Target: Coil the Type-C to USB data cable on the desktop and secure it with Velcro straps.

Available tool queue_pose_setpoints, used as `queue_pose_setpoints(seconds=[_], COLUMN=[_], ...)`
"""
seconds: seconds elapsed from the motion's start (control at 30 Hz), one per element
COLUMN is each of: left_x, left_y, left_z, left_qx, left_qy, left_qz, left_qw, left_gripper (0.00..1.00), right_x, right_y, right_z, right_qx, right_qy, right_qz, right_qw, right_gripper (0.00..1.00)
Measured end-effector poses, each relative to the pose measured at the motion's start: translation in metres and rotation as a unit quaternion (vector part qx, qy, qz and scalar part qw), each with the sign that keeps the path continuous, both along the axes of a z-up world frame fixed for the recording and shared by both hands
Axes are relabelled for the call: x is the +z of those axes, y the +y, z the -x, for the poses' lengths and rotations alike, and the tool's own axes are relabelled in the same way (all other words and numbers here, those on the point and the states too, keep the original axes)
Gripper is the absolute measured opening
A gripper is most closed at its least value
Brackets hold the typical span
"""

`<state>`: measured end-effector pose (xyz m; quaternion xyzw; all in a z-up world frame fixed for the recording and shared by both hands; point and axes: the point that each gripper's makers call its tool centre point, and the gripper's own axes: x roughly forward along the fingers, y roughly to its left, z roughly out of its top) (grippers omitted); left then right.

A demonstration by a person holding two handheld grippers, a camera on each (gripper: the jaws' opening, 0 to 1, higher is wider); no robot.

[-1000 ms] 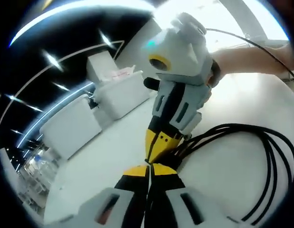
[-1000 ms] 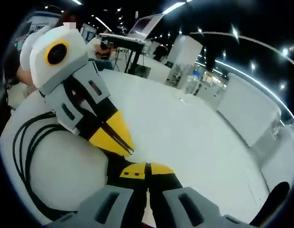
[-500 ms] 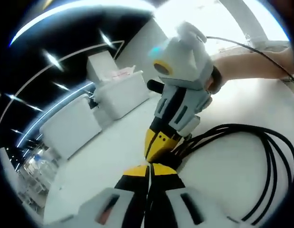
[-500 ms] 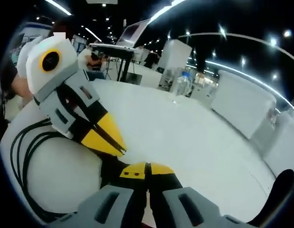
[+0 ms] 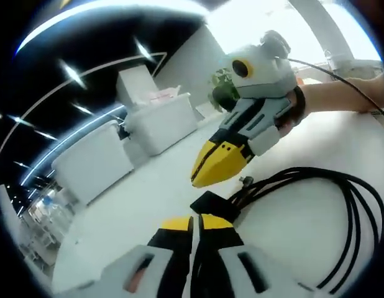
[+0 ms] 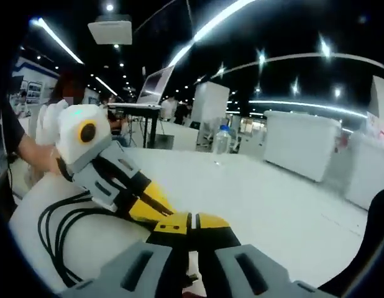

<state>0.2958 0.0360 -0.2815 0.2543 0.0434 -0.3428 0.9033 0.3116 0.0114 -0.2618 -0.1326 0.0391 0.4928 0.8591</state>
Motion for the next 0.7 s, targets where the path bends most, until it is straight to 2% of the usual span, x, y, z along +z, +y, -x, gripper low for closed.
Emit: queue_pose_setpoints(seconds=[0.07, 0.13, 0.23, 0.33, 0.47, 0.53, 0.7], left_x=[0.006, 0.016, 0.02, 0.028, 0.027, 0.027, 0.031], left_y=[0.004, 0.012, 0.021, 0.028, 0.036, 0.038, 0.042], left_z=[-0.004, -0.011, -0.016, -0.027, -0.031, -0.032, -0.034], left_qx=[0.009, 0.031, 0.049, 0.062, 0.082, 0.086, 0.093], left_qy=[-0.004, -0.007, 0.006, 0.009, -0.003, -0.006, -0.023], left_qz=[0.009, 0.037, 0.078, 0.111, 0.1, 0.099, 0.095], left_qw=[0.9999, 0.9988, 0.9957, 0.9918, 0.9916, 0.9913, 0.9909], left_gripper=[0.11, 0.12, 0.22, 0.22, 0.22, 0.22, 0.22], right_x=[-0.006, -0.014, -0.018, -0.02, -0.025, -0.03, -0.031], right_y=[0.001, 0.001, 0.002, 0.003, 0.005, 0.006, 0.01], right_z=[0.006, 0.012, 0.017, 0.02, 0.023, 0.025, 0.022], right_qx=[0.007, 0.016, 0.025, 0.026, 0.031, 0.034, 0.025], right_qy=[0.013, 0.023, 0.028, 0.033, 0.031, 0.023, 0.029], right_qz=[-0.008, 0.0, -0.001, -0.002, 0.006, 0.021, 0.019], right_qw=[0.9999, 0.9996, 0.9993, 0.9991, 0.999, 0.9989, 0.9991], right_gripper=[0.09, 0.11, 0.15, 0.17, 0.22, 0.24, 0.21])
